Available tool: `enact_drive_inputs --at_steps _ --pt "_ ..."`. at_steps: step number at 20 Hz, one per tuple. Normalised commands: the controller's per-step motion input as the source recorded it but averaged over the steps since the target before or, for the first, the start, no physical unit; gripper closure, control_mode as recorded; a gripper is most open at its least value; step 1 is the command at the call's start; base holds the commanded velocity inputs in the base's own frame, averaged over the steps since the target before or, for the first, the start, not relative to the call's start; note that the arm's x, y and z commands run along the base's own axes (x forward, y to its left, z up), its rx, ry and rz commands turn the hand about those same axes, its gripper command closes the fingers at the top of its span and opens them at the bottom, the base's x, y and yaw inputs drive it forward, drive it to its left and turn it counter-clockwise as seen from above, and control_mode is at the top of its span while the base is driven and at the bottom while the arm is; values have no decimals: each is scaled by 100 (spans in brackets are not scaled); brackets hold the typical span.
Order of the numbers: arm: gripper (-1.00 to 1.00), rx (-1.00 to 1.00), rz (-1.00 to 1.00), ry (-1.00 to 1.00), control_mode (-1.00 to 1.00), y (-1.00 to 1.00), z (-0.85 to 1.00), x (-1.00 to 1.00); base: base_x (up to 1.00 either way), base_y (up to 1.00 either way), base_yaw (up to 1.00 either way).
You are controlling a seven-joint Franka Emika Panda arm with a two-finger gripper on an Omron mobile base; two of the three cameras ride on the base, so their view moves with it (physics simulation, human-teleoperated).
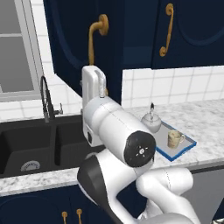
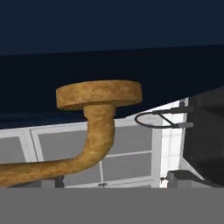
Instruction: Pick the kettle from the counter and place it on the tray. Then pick the mug from the cabinet and place it on the tray. Then close the cabinet doors.
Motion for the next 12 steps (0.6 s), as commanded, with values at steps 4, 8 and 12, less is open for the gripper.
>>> enact_drive_inputs --at_steps 4,8,12 --pt "-100 0 -19 2 -100 -66 0 57 0 0 0" --pt "-100 0 -22 3 -100 -62 0 59 0 0 0" --pt "-100 0 -22 5 -100 -62 -6 58 0 0 0"
